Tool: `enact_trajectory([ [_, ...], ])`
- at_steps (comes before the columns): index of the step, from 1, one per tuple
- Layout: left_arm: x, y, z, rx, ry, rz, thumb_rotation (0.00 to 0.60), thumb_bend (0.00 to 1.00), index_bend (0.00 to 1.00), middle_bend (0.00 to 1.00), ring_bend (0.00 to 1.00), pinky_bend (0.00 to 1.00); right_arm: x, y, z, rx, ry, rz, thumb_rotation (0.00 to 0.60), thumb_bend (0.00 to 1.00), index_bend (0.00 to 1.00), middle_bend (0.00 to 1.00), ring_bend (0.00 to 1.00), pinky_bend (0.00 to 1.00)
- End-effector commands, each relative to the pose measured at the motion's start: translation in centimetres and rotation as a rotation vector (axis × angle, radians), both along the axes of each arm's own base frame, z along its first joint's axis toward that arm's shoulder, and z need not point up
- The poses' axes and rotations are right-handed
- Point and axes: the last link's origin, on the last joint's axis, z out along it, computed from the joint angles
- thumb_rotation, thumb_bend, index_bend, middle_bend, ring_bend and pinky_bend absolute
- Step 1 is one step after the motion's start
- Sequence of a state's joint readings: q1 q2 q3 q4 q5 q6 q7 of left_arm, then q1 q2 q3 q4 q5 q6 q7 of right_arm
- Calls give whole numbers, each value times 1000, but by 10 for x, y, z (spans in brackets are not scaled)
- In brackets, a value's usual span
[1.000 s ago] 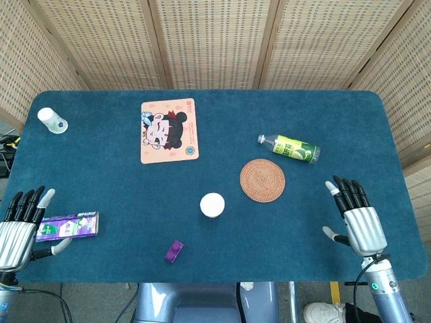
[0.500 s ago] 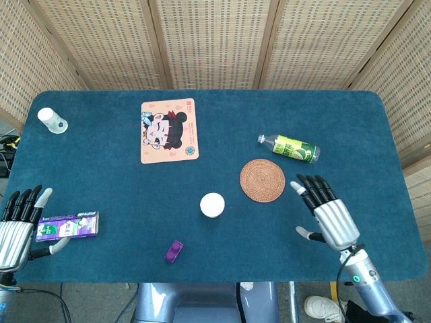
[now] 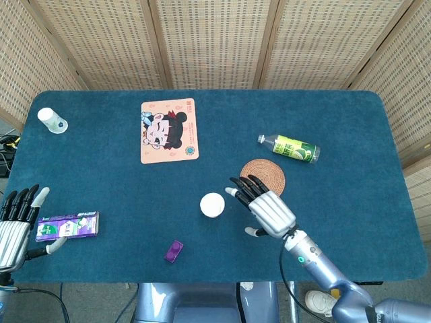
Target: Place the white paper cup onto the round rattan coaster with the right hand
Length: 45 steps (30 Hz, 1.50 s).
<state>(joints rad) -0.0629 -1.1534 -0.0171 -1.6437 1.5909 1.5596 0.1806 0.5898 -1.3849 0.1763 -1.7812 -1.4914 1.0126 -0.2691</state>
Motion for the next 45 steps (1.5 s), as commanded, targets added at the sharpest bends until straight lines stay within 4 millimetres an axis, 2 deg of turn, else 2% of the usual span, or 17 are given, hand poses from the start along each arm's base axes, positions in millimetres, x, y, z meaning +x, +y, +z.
enact_trajectory([
  [1, -1, 0, 0, -2, -4, 2, 0, 85, 0, 0, 0, 0, 19, -4, -15, 36, 10, 20, 600, 34, 108, 0, 0, 43],
  [8, -2, 1, 3, -3, -29, 6, 0, 86, 0, 0, 0, 0, 44, -19, -53, 96, 76, 6, 600, 32, 108, 0, 0, 43],
  [18, -7, 3, 4, -8, -45, 20, 0, 85, 0, 0, 0, 0, 52, -35, -84, 130, 121, -38, 600, 33, 107, 0, 0, 43],
  [22, -9, 4, 4, -9, -49, 27, 0, 83, 0, 0, 0, 0, 47, -44, -96, 133, 166, -61, 600, 33, 108, 0, 0, 43],
  [26, -11, 5, 3, -14, -47, 29, 0, 83, 0, 0, 0, 0, 40, -48, -101, 144, 185, -92, 600, 33, 153, 1, 0, 43],
  [29, -11, 5, 2, -17, -45, 29, 0, 84, 0, 0, 0, 0, 35, -50, -103, 144, 194, -109, 600, 33, 227, 46, 3, 97],
  [32, -11, 5, 1, -19, -43, 28, 0, 85, 0, 0, 0, 0, 32, -52, -103, 134, 199, -115, 600, 32, 327, 148, 67, 184],
  [34, -10, 5, 0, -21, -41, 27, 0, 85, 0, 0, 0, 0, 30, -53, -103, 125, 205, -112, 600, 32, 386, 229, 147, 253],
  [40, -9, 4, -1, -22, -38, 23, 0, 84, 0, 0, 0, 0, 33, -49, -102, 128, 192, -100, 600, 31, 449, 285, 220, 354],
  [45, -10, 4, -1, -20, -38, 23, 0, 86, 0, 0, 0, 0, 34, -48, -101, 129, 191, -93, 600, 31, 456, 287, 224, 358],
])
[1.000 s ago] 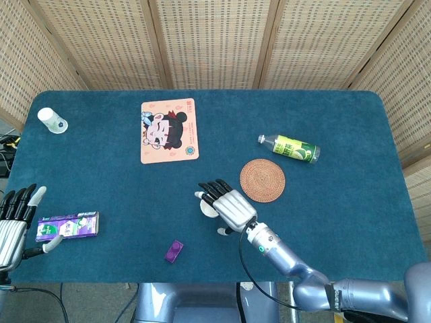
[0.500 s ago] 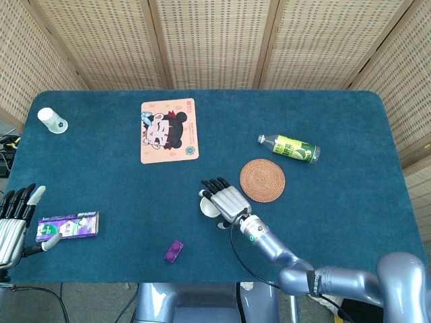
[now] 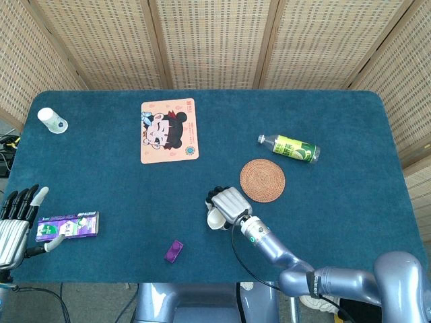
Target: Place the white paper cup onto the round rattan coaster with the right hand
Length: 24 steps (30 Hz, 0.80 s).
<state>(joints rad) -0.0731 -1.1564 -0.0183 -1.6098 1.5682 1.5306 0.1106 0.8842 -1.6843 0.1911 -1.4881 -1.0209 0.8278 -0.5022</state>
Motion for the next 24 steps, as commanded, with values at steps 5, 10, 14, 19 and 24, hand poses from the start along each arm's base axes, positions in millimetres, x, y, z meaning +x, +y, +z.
enact_trajectory([
  [5, -2, 1, 0, -1, 1, 3, 0, 86, 0, 0, 0, 0, -2, -6, 11, -29, 21, 4, 600, 31, 457, 287, 224, 358],
  [10, -2, 1, 0, 0, 4, 4, 0, 85, 0, 0, 0, 0, -10, -21, 39, -102, 58, -12, 600, 33, 459, 286, 226, 358],
  [14, -2, 1, 0, 2, 4, 3, 0, 85, 0, 0, 0, 0, -16, -28, 54, -133, 78, -28, 600, 32, 460, 286, 226, 358],
  [19, 0, 0, -2, -11, -12, 0, 0, 85, 0, 0, 0, 0, -36, -43, 77, -191, 106, -95, 600, 31, 458, 279, 226, 358],
  [24, 0, 0, -3, -17, -1, 0, 0, 85, 0, 0, 0, 0, -59, -53, 82, -199, 119, -162, 600, 31, 456, 272, 226, 357],
])
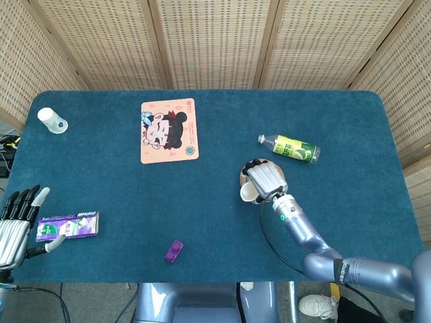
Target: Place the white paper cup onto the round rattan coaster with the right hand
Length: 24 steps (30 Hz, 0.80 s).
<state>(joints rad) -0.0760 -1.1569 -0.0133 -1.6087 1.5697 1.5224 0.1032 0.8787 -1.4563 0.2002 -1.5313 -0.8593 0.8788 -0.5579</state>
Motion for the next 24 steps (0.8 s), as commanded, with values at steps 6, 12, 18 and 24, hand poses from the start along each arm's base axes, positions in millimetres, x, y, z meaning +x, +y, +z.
enact_trajectory([
  [6, 0, 0, -2, -6, 9, 3, 0, 85, 0, 0, 0, 0, -28, -17, -5, -2, -14, -86, 600, 32, 456, 267, 226, 358],
  [12, -3, 2, -5, -17, 15, 15, 0, 84, 0, 0, 0, 0, -36, -27, -11, -6, -17, -101, 600, 31, 456, 265, 226, 357],
  [18, -4, 3, -9, -29, 24, 19, 0, 84, 0, 0, 0, 0, -37, -35, -11, -10, -24, -102, 600, 30, 456, 262, 225, 358],
  [24, -5, 4, -10, -31, 27, 24, 0, 85, 0, 0, 0, 0, -37, -40, -12, -16, -24, -93, 600, 30, 420, 215, 195, 357],
])
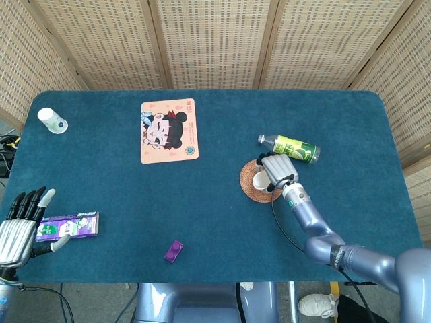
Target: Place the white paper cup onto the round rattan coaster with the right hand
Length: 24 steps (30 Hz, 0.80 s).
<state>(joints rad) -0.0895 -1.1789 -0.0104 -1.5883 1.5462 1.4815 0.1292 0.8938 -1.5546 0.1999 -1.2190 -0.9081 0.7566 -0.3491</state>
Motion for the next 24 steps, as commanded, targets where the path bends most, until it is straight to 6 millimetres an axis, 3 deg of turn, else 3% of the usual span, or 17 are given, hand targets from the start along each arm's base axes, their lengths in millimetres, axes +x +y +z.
enact_trajectory([
  [1, 0, 0, 0, 0, 0, 1, 0, 85, 0, 0, 0, 0, 0, -1, -1, 0, 0, 4, 600, 30, 387, 184, 164, 357],
  [4, -1, 0, 0, 3, -1, 1, 0, 85, 0, 0, 0, 0, -2, -2, -1, -5, 19, 12, 600, 31, 280, 66, 51, 357],
  [7, 0, 0, 0, 2, -5, -2, 0, 86, 0, 0, 0, 0, -3, -1, 1, -8, 40, 19, 600, 32, 201, 2, 0, 332],
  [16, -1, -1, 4, 12, -9, -3, 0, 84, 0, 0, 0, 0, -10, 12, 19, -45, 86, 9, 600, 32, 149, 0, 0, 306],
  [24, 1, -2, 6, 19, -11, -13, 0, 84, 0, 0, 0, 0, -35, 54, 62, -162, 67, -6, 600, 32, 144, 0, 0, 211],
])
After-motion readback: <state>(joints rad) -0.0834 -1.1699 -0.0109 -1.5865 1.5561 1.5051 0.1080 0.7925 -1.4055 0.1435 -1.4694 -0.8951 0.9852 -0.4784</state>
